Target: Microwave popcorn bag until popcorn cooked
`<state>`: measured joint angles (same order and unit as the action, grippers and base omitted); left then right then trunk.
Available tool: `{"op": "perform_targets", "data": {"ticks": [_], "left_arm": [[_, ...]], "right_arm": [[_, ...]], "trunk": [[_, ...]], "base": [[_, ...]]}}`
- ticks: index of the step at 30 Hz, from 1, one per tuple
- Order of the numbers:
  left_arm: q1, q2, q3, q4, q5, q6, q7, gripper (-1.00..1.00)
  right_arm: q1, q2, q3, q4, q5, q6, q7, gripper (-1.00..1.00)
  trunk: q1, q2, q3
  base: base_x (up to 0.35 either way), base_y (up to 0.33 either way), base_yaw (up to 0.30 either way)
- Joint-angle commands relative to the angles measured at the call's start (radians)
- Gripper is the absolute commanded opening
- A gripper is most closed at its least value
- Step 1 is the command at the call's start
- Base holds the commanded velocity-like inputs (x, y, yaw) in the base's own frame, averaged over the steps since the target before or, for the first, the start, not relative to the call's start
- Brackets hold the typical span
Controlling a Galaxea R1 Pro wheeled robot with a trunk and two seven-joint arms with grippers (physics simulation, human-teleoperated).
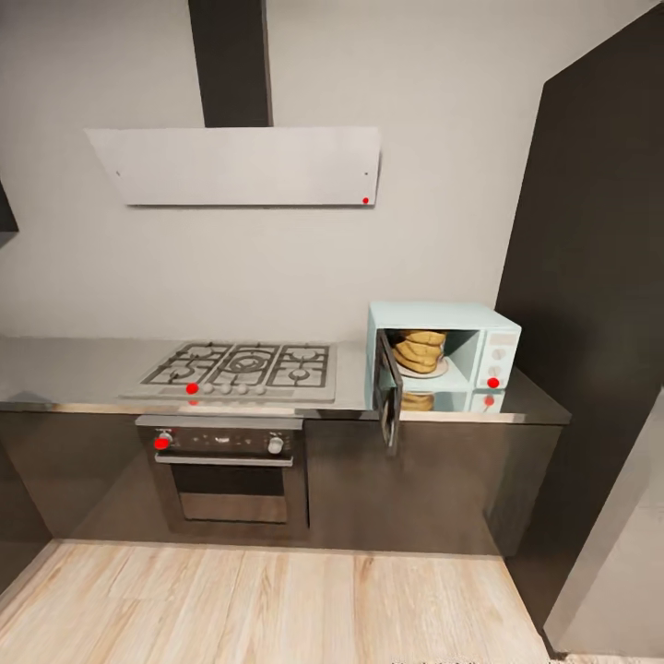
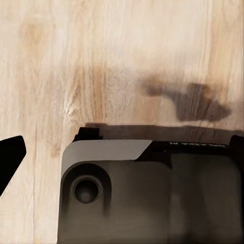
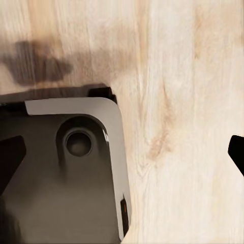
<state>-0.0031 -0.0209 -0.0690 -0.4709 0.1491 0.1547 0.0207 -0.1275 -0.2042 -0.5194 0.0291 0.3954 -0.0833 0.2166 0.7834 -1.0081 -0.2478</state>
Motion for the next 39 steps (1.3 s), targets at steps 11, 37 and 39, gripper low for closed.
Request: {"op": "perform_targets", "data": {"ticks": [11, 37, 39], "left_arm": [[-0.001, 0.003, -0.008, 0.025, 0.016, -0.001, 0.002, 1.00], [-0.420, -0.005, -0.010, -0.743, 0.014, 0.496, -0.109, 1.00], [-0.460, -0.013, -0.010, -0.822, 0.015, 0.515, -0.153, 1.00]], "right_arm": [[-0.001, 0.000, -0.008, 0.003, 0.005, -0.007, 0.001, 1.00], [-0.001, 0.006, -0.005, 0.003, 0.013, -0.021, 0.001, 1.00], [-0.001, 0.006, -0.005, 0.003, 0.014, -0.021, 0.001, 1.00]], "trunk": [[0.000, -0.001, -0.001], [0.000, -0.001, -0.001], [0.000, -0.001, -0.001]], "base": [[0.000, 0.000, -0.189], [0.000, 0.000, -0.001], [0.000, 0.000, 0.000]]}}
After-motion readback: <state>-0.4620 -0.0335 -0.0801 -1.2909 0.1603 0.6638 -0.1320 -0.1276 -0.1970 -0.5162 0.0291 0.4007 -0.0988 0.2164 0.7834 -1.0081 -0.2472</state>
